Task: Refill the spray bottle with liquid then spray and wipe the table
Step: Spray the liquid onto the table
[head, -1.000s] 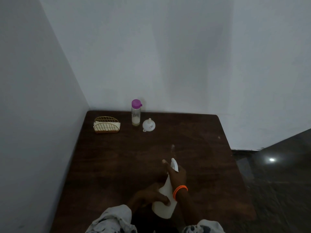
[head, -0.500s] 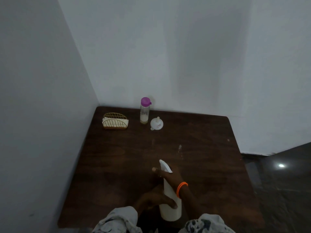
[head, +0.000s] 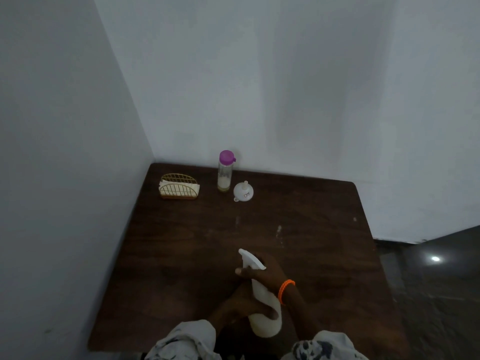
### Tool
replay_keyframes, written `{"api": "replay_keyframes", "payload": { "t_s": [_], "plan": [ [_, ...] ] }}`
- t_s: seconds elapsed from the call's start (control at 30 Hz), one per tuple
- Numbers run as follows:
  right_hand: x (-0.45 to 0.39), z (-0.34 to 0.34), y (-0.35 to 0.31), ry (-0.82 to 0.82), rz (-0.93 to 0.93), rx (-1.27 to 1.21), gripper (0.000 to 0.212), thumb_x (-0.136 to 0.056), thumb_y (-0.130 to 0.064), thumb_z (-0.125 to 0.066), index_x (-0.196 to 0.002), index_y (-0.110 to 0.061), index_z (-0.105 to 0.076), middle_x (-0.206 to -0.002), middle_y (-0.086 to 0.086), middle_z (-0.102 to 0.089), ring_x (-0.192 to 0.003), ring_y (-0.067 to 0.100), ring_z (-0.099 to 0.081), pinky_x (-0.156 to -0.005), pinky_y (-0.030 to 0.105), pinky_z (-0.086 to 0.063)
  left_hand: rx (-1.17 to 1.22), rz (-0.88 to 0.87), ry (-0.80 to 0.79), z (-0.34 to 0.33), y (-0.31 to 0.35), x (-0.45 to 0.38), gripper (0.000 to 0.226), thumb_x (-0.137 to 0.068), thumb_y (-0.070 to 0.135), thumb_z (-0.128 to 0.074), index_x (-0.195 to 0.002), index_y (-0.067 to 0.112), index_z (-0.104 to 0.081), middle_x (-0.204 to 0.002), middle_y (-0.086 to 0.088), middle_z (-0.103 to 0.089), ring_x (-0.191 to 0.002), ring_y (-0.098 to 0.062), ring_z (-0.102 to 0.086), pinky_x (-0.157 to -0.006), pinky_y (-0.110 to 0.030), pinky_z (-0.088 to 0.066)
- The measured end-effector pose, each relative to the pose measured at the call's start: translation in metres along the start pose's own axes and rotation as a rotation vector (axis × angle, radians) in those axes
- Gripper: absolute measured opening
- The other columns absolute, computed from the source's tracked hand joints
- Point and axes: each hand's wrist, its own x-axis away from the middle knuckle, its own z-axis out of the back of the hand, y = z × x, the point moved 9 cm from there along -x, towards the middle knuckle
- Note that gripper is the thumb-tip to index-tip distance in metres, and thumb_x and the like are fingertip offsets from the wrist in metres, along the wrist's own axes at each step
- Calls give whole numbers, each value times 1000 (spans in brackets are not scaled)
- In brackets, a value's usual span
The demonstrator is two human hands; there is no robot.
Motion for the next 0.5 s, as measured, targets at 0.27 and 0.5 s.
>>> {"api": "replay_keyframes", "payload": {
  "t_s": [0.27,0.5],
  "plan": [
    [-2,46,-16,208,176,143,47,-53,-51,-90,-86,-22,-72,-84,2,-73,-78,11,-69,-69,31,-61,-130,-269,198,32,37,-21,126,-43,57,-95,-150,28,-34,-152,10,-38,-142,-9,-33,-115,-30,-35],
    [-19,109,-54,365,309,81,53,-53,-28,-95,-99,-29,-69,-96,-4,-73,-88,8,-71,-75,31,-62,-275,-397,314,68,84,-40,115,-60,51,-92,-156,33,-30,-160,14,-26,-151,-17,-23,-121,-35,-21]
  ]
}}
